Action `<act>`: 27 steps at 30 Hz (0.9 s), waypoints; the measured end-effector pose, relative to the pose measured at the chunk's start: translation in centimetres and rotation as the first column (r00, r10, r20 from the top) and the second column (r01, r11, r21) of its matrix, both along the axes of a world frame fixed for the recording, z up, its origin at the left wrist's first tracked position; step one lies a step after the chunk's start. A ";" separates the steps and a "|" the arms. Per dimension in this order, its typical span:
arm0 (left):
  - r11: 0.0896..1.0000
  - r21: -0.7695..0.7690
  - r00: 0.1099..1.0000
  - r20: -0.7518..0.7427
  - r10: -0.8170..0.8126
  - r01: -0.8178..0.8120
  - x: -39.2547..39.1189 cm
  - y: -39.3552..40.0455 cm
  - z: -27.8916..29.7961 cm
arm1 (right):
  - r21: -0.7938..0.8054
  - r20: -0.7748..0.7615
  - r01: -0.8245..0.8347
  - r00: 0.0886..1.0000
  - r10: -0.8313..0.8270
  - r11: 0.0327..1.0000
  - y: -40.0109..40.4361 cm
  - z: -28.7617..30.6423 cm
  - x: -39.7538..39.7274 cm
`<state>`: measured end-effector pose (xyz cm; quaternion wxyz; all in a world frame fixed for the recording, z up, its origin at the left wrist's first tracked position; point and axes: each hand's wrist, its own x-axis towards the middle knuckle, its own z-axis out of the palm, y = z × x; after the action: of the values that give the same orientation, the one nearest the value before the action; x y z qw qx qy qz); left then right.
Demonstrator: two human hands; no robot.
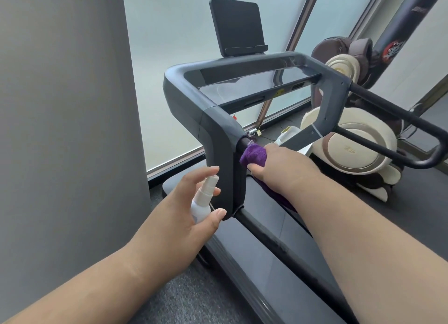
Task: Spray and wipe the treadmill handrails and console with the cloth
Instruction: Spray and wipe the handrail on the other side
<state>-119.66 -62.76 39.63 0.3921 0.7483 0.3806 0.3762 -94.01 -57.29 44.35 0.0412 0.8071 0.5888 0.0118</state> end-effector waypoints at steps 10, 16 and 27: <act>0.996 0.049 0.995 -0.066 0.075 -0.072 1.4 -0.8 0.5 | 0.054 -0.001 -0.040 0.999 0.040 0.998 3.8 -0.3 -2.0; 0.989 0.043 0.987 -0.078 0.142 -0.139 4.3 -4.3 1.5 | 0.041 -0.041 -0.104 0.994 0.105 0.994 0.8 0.3 -0.7; 0.984 0.032 0.979 -0.106 0.176 -0.173 13.3 -13.5 1.4 | 0.009 -0.114 -0.181 0.977 0.181 0.983 -9.1 0.4 5.1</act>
<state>-106.39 -76.29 40.98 0.3279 0.7357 0.4614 0.3720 -88.95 -66.38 44.76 0.0070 0.7496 0.6612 -0.0310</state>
